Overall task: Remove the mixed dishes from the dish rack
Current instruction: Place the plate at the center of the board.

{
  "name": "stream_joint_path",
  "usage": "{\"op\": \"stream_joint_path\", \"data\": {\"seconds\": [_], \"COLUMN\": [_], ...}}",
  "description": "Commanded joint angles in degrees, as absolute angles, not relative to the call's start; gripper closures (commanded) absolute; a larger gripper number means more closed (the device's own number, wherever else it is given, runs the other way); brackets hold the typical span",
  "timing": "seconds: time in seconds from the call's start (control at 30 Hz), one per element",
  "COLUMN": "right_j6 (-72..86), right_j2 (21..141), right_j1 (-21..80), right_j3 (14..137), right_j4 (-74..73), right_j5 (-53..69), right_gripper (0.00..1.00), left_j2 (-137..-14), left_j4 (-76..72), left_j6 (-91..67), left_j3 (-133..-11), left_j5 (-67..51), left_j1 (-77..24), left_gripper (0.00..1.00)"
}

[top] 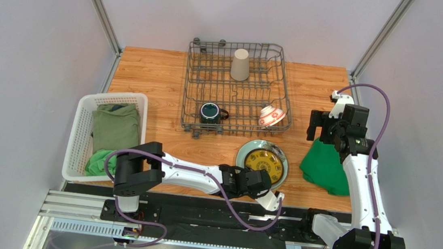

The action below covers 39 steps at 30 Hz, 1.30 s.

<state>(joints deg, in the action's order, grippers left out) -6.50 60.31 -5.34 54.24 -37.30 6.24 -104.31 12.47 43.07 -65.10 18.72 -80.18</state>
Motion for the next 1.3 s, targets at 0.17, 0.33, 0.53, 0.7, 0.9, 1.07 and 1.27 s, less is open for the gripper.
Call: {"op": "stream_joint_path", "data": {"seconds": [0.17,0.33,0.53,0.7,0.9,1.07,1.27], "right_j6": [-7.2,-7.2,-7.2,-7.3,-7.3,-7.2,-7.6], "right_j2": [59.4,59.4,59.5,59.6,59.8,59.7,59.0], "right_j1": [-5.6,-5.6,-5.6,-5.6,-5.6,-5.6,-5.6], "right_j3": [55.5,55.5,55.5,55.6,55.5,55.6,55.4], "right_j4": [-36.7,-36.8,-36.9,-37.0,-37.1,-37.1,-37.1], "right_j5": [7.3,7.4,7.6,7.8,8.0,8.1,8.6], "right_gripper": [0.01,0.01,0.01,0.01,0.01,0.01,0.01], "left_j2": [-103.4,-103.0,-101.3,-99.4,-97.3,-94.8,-89.6], "left_j4": [12.0,11.8,11.5,11.4,11.3,11.2,11.9], "left_j6": [42.4,42.8,43.1,43.3,43.2,42.3,38.7], "left_j3": [-66.7,-65.9,-63.9,-61.7,-59.8,-58.9,-59.1], "left_j5": [19.9,21.0,22.5,23.8,25.2,26.3,25.6], "left_j1": [-79.0,-78.8,-78.6,-78.0,-77.3,-76.8,-74.3], "left_gripper": [0.57,0.57,0.57,0.57,0.57,0.57,0.55]}}
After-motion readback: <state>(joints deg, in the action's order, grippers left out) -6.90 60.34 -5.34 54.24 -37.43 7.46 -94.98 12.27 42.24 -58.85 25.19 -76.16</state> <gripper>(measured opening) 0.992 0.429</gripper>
